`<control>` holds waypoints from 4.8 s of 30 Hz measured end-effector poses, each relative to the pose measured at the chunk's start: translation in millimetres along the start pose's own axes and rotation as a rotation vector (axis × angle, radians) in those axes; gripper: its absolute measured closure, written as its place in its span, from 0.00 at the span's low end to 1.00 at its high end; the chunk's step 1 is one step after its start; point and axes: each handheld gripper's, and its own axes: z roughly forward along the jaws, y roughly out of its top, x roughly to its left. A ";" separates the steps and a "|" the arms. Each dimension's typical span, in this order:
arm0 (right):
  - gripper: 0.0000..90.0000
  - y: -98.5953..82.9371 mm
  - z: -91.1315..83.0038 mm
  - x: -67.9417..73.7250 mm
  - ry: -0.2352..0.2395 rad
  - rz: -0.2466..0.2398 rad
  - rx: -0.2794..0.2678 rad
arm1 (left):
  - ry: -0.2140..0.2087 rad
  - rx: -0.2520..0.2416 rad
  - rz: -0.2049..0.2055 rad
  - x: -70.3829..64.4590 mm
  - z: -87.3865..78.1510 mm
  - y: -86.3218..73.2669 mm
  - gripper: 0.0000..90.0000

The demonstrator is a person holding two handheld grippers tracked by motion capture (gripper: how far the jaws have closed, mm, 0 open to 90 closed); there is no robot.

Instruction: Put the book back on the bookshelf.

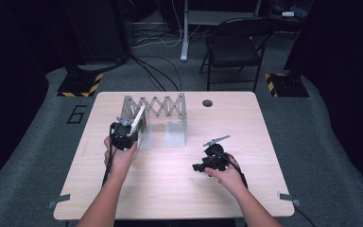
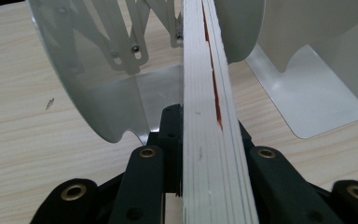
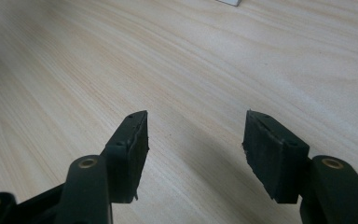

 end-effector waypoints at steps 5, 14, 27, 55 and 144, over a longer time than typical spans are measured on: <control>0.45 0.0 -0.7 0.3 0.000 0.014 0.006 | -0.006 0.006 -0.010 0.8 3.6 0.1 0.83; 0.45 0.2 -0.8 0.7 0.000 0.010 0.005 | -0.010 0.023 -0.008 1.0 6.9 -1.8 0.82; 0.45 0.2 -0.6 0.7 -0.002 0.012 0.005 | 0.003 0.029 -0.015 4.2 5.7 -2.2 0.75; 0.45 2.0 0.6 -1.5 -0.001 0.015 -0.001 | 0.008 -0.069 -0.006 6.5 -37.6 0.0 0.67; 0.45 0.1 -3.0 -1.6 -0.023 0.004 -0.017 | -0.311 -0.035 0.130 -1.2 -91.3 -95.6 0.50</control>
